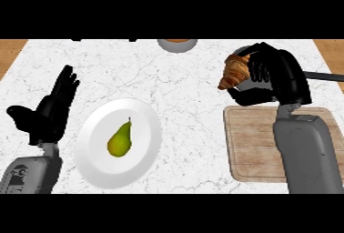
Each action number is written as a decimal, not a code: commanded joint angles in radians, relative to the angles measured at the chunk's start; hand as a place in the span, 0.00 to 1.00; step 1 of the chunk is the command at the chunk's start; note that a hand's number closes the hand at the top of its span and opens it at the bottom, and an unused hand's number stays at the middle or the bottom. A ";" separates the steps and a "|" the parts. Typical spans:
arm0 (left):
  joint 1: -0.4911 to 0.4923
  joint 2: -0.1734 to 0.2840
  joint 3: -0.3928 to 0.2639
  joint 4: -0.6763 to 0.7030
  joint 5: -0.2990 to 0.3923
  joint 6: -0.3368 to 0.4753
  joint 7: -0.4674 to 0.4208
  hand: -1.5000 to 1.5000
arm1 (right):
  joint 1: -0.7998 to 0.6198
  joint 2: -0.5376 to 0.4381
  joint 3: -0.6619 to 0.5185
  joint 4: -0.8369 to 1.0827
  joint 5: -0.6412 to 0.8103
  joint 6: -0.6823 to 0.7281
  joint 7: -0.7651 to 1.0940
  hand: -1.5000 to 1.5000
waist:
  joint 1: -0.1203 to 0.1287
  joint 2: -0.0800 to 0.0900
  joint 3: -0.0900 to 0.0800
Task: Pick the croissant from the cutting board and place it in the pan
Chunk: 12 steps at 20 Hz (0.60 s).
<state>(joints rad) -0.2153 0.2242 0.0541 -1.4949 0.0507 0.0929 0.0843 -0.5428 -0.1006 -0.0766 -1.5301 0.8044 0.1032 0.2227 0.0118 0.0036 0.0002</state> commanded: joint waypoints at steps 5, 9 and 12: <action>-0.013 0.016 0.023 0.031 0.023 -0.047 -0.029 0.50 | -0.149 -0.174 -0.150 0.497 0.044 -0.215 -0.289 1.00 | 0.018 0.010 0.000; -0.071 -0.020 -0.002 0.072 -0.013 -0.006 -0.028 0.50 | -0.267 -0.247 -0.201 0.730 0.089 -0.333 -0.348 1.00 | 0.032 0.021 0.001; -0.078 -0.006 -0.008 0.026 -0.004 -0.023 0.009 0.50 | -0.293 -0.293 -0.241 0.891 0.077 -0.396 -0.453 1.00 | 0.052 0.026 0.003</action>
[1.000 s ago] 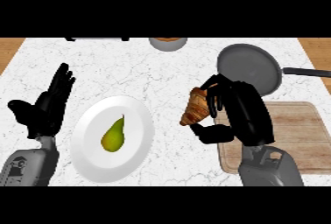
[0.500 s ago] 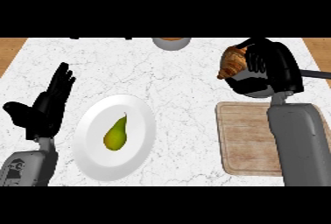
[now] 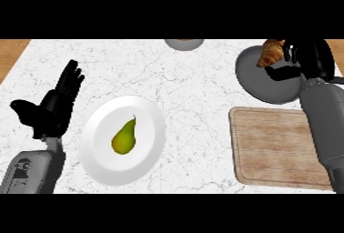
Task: Pick the croissant from the cutting board and place it in the pan
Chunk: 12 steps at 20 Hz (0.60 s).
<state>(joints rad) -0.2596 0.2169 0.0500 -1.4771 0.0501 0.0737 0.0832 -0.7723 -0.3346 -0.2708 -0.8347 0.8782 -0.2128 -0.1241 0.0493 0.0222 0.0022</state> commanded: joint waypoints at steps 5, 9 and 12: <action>-0.053 -0.021 -0.018 0.030 -0.016 0.005 -0.007 0.50 | -0.113 -0.070 -0.100 0.370 -0.014 -0.173 -0.174 1.00 | 0.036 0.020 0.003; -0.021 -0.051 -0.053 -0.001 -0.035 0.020 -0.008 0.50 | -0.115 -0.090 -0.166 0.471 -0.087 -0.103 -0.214 1.00 | 0.048 0.021 0.005; -0.024 -0.042 -0.053 0.013 -0.032 0.002 -0.025 0.50 | -0.157 -0.073 -0.163 0.556 -0.101 0.061 -0.153 0.00 | 0.062 0.025 0.004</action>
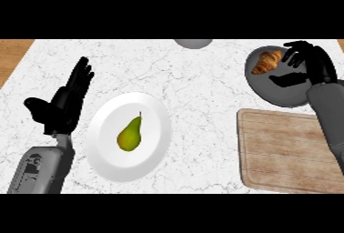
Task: Pick the croissant from the cutting board and place it in the pan
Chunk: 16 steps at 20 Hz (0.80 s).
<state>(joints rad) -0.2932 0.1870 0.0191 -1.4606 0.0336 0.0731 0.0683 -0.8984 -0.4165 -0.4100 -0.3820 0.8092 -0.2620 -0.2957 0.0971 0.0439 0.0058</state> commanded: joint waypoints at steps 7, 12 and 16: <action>-0.015 0.005 0.002 -0.001 0.006 -0.013 0.019 0.50 | -0.039 -0.005 -0.051 0.175 -0.059 0.164 -0.114 0.00 | 0.003 -0.002 0.001; 0.019 0.019 0.023 0.017 0.012 -0.023 -0.010 0.50 | -0.034 -0.050 -0.176 0.149 -0.188 0.174 -0.255 0.00 | -0.018 -0.009 0.000; 0.026 -0.006 0.020 0.019 -0.007 0.016 -0.019 0.50 | 0.013 -0.062 -0.279 0.161 -0.303 0.257 -0.365 0.00 | -0.044 -0.017 0.000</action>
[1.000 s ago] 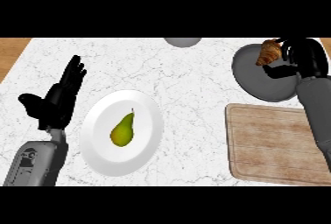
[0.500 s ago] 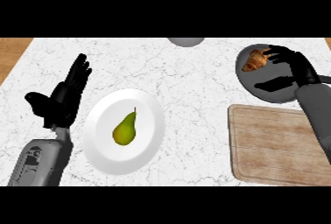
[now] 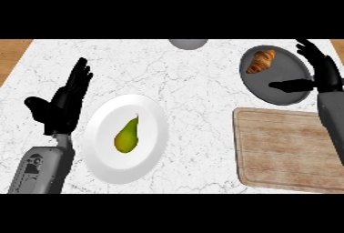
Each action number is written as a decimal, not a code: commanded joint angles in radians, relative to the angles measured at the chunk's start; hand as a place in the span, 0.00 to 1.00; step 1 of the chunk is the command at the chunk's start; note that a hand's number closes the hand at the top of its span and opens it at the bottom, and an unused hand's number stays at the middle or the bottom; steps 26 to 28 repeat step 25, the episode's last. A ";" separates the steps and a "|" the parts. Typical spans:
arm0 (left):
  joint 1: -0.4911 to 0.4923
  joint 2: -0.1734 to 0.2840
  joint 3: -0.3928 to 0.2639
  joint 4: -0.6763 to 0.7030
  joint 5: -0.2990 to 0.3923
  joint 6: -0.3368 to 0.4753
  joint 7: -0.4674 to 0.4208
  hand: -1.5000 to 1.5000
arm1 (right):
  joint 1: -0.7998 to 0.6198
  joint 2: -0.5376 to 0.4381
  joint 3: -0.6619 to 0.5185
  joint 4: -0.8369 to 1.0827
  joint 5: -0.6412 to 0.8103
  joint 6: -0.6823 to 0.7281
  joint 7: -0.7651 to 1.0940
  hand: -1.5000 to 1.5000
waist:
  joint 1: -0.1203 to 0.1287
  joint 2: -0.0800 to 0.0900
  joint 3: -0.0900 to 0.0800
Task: Pick the croissant from the cutting board and place it in the pan
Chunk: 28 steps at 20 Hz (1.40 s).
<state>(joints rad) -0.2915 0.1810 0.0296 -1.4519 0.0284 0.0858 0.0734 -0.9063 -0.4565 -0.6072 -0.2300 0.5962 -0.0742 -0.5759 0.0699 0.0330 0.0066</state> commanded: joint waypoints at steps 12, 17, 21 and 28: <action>0.069 0.009 0.038 0.028 -0.025 0.022 -0.035 0.50 | 0.228 -0.227 -0.072 -0.017 -0.173 0.612 -0.246 0.00 | -0.083 -0.036 -0.007; 0.037 0.028 0.057 -0.015 -0.002 0.008 0.044 0.50 | 0.303 -0.281 -0.059 -0.116 -0.228 0.680 -0.217 0.00 | -0.080 -0.037 -0.007; 0.091 0.052 0.079 -0.021 0.023 -0.039 -0.003 0.50 | 0.383 -0.230 -0.033 -0.227 -0.271 0.720 -0.183 0.00 | -0.088 -0.042 -0.008; 0.079 0.034 0.066 -0.061 -0.002 -0.002 0.051 0.50 | 0.484 -0.235 -0.012 -0.368 -0.317 0.724 -0.121 0.00 | -0.083 -0.039 -0.008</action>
